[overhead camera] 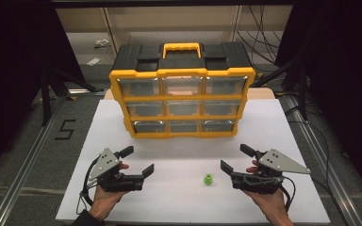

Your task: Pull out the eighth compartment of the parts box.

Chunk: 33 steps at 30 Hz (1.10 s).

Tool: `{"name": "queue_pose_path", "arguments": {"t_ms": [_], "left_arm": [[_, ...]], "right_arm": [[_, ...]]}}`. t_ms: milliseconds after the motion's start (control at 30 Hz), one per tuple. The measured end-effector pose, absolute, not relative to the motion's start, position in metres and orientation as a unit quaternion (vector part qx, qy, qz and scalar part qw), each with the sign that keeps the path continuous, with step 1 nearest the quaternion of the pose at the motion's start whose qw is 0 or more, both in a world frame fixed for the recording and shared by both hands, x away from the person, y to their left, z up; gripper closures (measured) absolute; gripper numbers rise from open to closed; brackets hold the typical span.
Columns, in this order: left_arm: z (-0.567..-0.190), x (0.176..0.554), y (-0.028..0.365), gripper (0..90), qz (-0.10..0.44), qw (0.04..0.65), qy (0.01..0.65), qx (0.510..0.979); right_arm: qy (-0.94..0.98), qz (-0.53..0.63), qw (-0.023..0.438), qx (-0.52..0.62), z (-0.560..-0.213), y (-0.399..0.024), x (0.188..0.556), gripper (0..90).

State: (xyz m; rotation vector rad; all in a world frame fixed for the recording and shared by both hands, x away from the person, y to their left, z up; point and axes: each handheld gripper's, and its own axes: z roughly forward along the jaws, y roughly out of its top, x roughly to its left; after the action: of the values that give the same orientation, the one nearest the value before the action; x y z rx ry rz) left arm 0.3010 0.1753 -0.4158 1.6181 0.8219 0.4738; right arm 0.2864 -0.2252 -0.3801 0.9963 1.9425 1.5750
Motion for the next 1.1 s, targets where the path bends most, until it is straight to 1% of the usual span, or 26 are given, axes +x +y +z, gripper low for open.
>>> {"name": "queue_pose_path", "arguments": {"t_ms": [533,633,867,1100], "left_arm": [[-0.416,0.301,0.175,4.8,0.207,0.591,0.352,0.696],[-0.415,0.300,0.175,4.8,0.209,0.590,0.350,0.697],[-0.415,0.300,0.174,4.8,0.210,0.593,0.348,0.695],[-0.415,0.300,0.174,5.0,0.213,0.589,0.348,0.698]], "right_arm": [[0.709,0.567,0.221,0.357,-0.381,-0.224,0.289,15.3],[0.728,0.554,0.207,0.347,-0.384,-0.219,0.291,14.9],[0.744,0.544,0.200,0.331,-0.385,-0.212,0.291,13.6],[0.753,0.535,0.213,0.319,-0.384,-0.208,0.293,14.0]]}}
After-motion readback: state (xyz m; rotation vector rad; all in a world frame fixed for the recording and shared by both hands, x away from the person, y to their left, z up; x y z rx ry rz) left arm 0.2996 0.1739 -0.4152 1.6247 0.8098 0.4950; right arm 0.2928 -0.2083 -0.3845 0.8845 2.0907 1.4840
